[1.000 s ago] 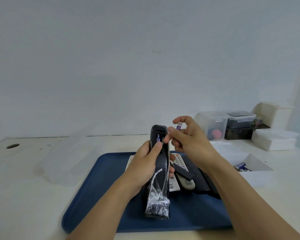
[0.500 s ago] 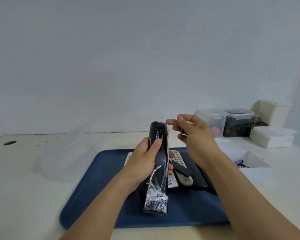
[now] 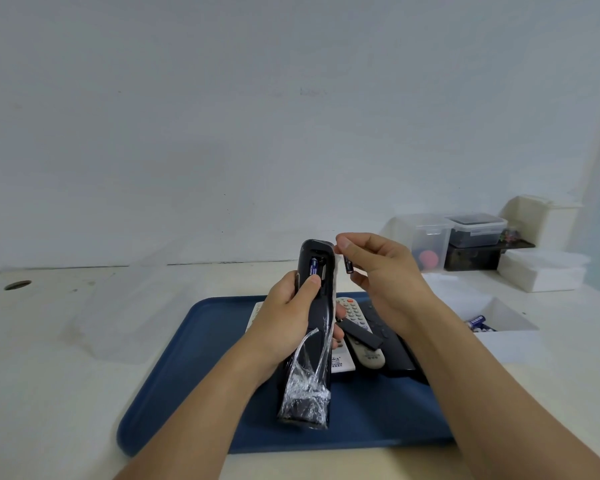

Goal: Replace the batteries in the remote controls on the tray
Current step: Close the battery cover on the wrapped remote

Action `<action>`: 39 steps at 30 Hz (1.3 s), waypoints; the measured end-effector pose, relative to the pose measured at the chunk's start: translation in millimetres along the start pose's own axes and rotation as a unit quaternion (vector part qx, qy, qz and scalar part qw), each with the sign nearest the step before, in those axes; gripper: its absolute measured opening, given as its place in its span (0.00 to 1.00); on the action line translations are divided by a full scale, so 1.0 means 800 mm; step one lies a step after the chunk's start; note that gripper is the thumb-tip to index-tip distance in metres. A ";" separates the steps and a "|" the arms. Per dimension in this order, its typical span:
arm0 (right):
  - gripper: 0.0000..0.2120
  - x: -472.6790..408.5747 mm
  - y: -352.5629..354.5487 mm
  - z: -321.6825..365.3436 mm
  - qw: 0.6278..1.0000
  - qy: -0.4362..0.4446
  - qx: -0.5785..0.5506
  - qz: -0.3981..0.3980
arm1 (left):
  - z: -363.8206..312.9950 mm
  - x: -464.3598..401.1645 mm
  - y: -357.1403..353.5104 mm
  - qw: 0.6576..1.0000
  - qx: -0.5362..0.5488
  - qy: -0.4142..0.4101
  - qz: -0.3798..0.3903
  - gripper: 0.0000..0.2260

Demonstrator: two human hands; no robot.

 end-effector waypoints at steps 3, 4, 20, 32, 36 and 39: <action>0.03 0.000 -0.001 0.004 0.999 0.012 -0.039 0.007 | 0.001 -0.001 0.000 1.000 0.004 0.001 -0.004 0.11; 0.04 0.000 -0.002 0.005 0.997 0.014 -0.071 0.016 | 0.001 -0.001 0.000 1.000 0.002 0.000 -0.004 0.11; 0.05 0.012 -0.012 0.023 0.968 0.201 0.145 -0.044 | -0.005 0.003 0.000 0.999 -0.029 -0.012 -0.016 0.09; 0.03 0.017 -0.024 0.020 0.930 0.264 0.253 -0.041 | -0.005 0.004 0.003 0.996 -0.028 -0.030 -0.076 0.15; 0.04 0.018 -0.029 0.019 0.909 0.298 0.285 -0.054 | -0.005 0.000 0.009 0.993 -0.021 -0.054 -0.098 0.14; 0.05 0.019 -0.032 0.017 0.894 0.320 0.309 -0.047 | -0.004 -0.002 0.010 0.994 -0.015 -0.053 -0.097 0.12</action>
Point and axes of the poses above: each hand's wrist, its own x-axis away from the middle knuckle, its own y-axis out of the back of the hand, z = x × y, the point moved 6 cm from there along -x, towards the middle knuckle, and after that the axes turned 1 degree about x, right-handed, at the moved point
